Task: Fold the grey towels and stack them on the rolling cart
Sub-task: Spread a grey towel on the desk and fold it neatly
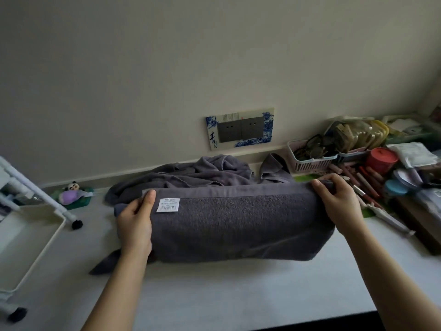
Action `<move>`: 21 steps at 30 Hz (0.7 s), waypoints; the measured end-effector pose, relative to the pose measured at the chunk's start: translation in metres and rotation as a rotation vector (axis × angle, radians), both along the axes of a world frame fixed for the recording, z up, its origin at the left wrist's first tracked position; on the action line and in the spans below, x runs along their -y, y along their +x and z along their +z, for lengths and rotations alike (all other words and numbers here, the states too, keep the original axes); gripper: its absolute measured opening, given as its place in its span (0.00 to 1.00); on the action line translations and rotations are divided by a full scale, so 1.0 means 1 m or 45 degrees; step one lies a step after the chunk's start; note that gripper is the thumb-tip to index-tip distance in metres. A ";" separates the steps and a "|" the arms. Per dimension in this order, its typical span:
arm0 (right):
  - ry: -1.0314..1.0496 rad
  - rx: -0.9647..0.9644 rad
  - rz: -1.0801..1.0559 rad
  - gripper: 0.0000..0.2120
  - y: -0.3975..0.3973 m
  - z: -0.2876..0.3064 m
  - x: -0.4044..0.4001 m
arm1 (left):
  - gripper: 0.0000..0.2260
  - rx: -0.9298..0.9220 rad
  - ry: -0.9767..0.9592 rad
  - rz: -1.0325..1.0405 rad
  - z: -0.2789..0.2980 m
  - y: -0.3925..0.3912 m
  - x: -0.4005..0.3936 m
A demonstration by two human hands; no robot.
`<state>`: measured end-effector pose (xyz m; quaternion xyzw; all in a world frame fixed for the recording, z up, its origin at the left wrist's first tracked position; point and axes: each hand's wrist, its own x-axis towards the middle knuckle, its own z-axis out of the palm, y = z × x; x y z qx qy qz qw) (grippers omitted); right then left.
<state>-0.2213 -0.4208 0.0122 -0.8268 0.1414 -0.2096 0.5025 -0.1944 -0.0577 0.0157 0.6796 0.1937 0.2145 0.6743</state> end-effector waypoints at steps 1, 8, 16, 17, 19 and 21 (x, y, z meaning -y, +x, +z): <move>-0.013 -0.017 0.001 0.09 -0.011 0.002 0.002 | 0.10 0.005 0.020 -0.017 0.001 -0.011 -0.002; -0.100 -0.240 0.039 0.07 -0.006 -0.040 0.019 | 0.10 -0.186 0.135 -0.147 -0.046 -0.012 0.007; -0.109 -0.488 0.031 0.07 0.067 -0.134 0.033 | 0.11 -0.443 0.329 -0.162 -0.136 0.041 0.035; -0.122 -0.483 0.023 0.08 0.075 -0.139 0.034 | 0.10 -0.446 0.356 -0.147 -0.139 0.047 0.037; -0.174 -0.481 0.028 0.08 0.088 -0.148 0.036 | 0.09 -0.436 0.401 -0.143 -0.143 0.057 0.040; -0.233 -0.512 0.055 0.09 0.093 -0.159 0.035 | 0.10 -0.434 0.365 -0.160 -0.146 0.058 0.040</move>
